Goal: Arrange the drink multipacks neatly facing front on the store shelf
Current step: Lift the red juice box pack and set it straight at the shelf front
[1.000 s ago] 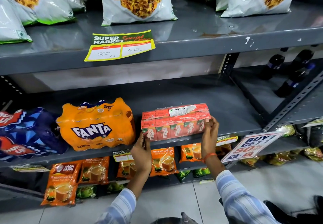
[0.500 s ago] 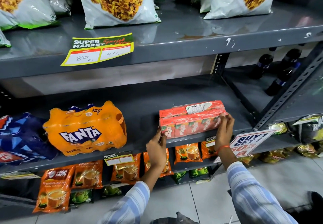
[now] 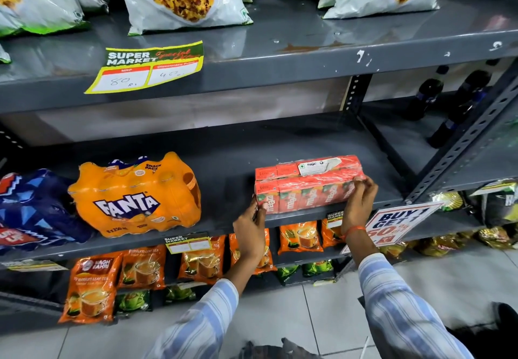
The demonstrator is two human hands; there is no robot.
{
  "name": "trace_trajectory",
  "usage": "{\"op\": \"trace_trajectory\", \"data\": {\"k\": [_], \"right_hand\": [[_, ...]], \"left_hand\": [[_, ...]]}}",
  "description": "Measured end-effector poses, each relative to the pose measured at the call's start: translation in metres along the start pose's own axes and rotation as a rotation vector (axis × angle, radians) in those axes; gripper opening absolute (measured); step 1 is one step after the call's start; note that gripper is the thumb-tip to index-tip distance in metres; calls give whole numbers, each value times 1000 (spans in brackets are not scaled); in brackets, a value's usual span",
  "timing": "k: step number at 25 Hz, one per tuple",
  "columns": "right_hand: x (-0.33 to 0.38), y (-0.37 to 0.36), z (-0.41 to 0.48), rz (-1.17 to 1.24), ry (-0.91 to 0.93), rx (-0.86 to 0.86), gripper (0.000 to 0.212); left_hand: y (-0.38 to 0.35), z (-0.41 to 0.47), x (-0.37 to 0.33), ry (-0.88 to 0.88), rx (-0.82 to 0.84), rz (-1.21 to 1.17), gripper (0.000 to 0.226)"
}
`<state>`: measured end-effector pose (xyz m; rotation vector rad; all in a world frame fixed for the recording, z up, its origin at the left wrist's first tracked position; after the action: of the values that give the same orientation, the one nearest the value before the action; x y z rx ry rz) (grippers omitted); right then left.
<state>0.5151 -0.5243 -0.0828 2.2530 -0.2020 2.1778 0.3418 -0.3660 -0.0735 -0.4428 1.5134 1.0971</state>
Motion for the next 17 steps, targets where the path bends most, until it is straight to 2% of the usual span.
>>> {"op": "trace_trajectory", "data": {"k": [7, 10, 12, 13, 15, 17], "right_hand": [[6, 5, 2, -35, -13, 24, 15], [7, 6, 1, -67, -41, 10, 28], [12, 7, -5, -207, -32, -36, 39], [14, 3, -12, -325, -51, -57, 44], [14, -7, -36, -427, -157, 40, 52], [12, -22, -66, -247, -281, 72, 47]], "left_hand": [[-6, -4, 0, -32, -14, -15, 31], [-7, -3, 2, -26, 15, -18, 31], [-5, -3, -1, -41, 54, -19, 36], [-3, -5, -3, -61, 59, -10, 40], [7, -9, -8, -130, 29, 8, 49], [23, -10, -15, -231, -21, 17, 56]]}}
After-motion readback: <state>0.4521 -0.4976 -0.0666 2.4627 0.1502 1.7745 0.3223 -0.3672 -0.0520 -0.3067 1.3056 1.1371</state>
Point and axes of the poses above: each hand's wrist, its own z-axis towards the middle knuckle, its own y-axis out of the back of the hand, x = y × z, the point moved 3 cm from there along z, towards the middle knuckle, and after that the axes turned 4 degrees about -z, right-handed, at the moved point
